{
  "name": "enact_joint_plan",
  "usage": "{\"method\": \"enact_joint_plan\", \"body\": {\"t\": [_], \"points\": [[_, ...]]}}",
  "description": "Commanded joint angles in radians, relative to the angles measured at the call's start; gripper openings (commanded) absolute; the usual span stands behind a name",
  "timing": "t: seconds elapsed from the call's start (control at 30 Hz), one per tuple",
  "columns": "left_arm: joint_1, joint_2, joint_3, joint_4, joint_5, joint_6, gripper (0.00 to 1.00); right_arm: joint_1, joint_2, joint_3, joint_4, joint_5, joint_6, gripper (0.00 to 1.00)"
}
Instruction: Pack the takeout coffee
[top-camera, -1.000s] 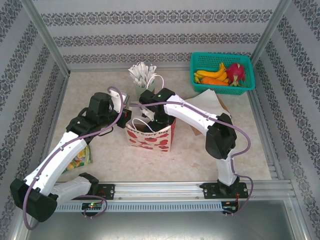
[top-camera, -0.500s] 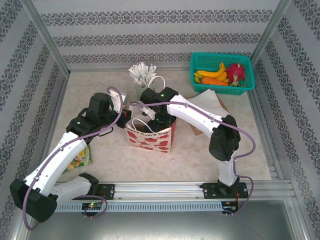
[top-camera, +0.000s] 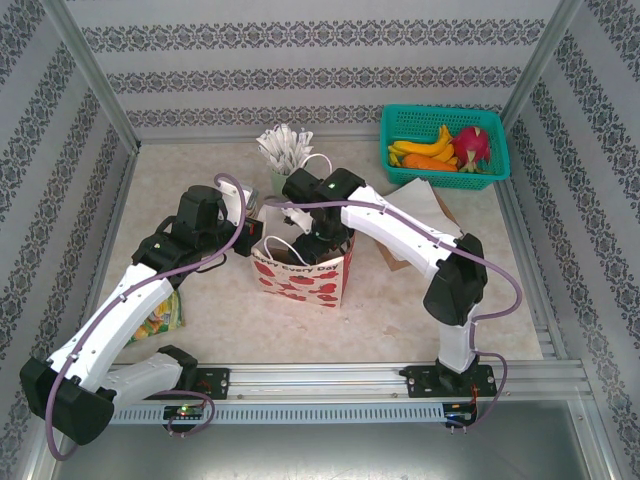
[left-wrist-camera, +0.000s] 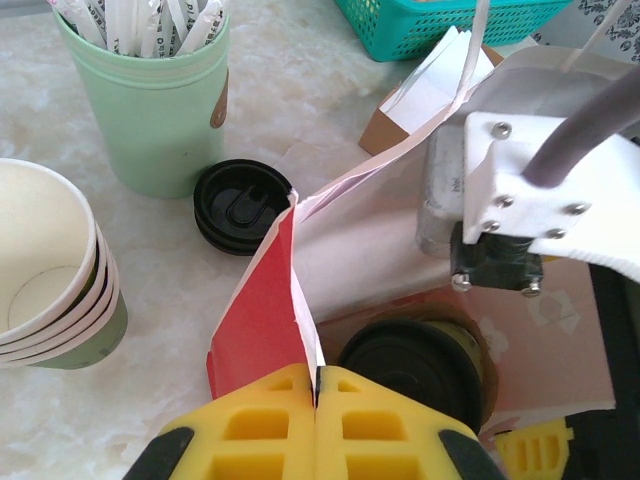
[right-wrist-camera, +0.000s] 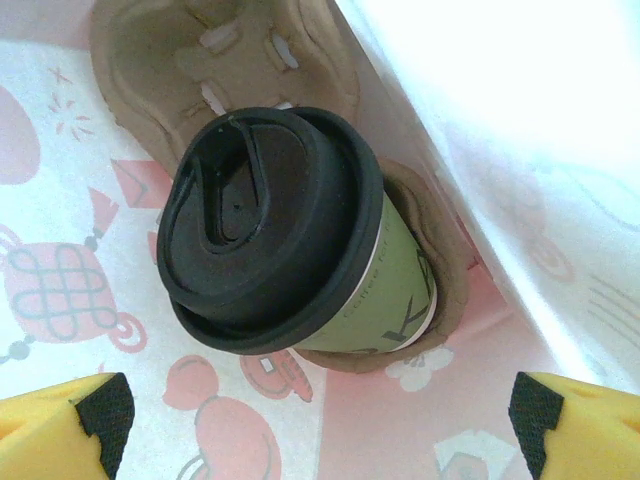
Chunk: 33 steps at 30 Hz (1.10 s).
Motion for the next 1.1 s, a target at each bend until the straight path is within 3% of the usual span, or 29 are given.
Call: {"method": "enact_joint_plan", "body": {"t": [0.0,1.07], "points": [[-0.011,-0.001,-0.015,-0.037,-0.018,-0.007,0.00,0.005,-0.038,0.041,-0.053,0.001,0.017,0.98],[-0.011,-0.006,-0.032,-0.020,-0.035,-0.017,0.00,0.004,-0.105,0.113,-0.044,0.036,0.023,0.98]]}}
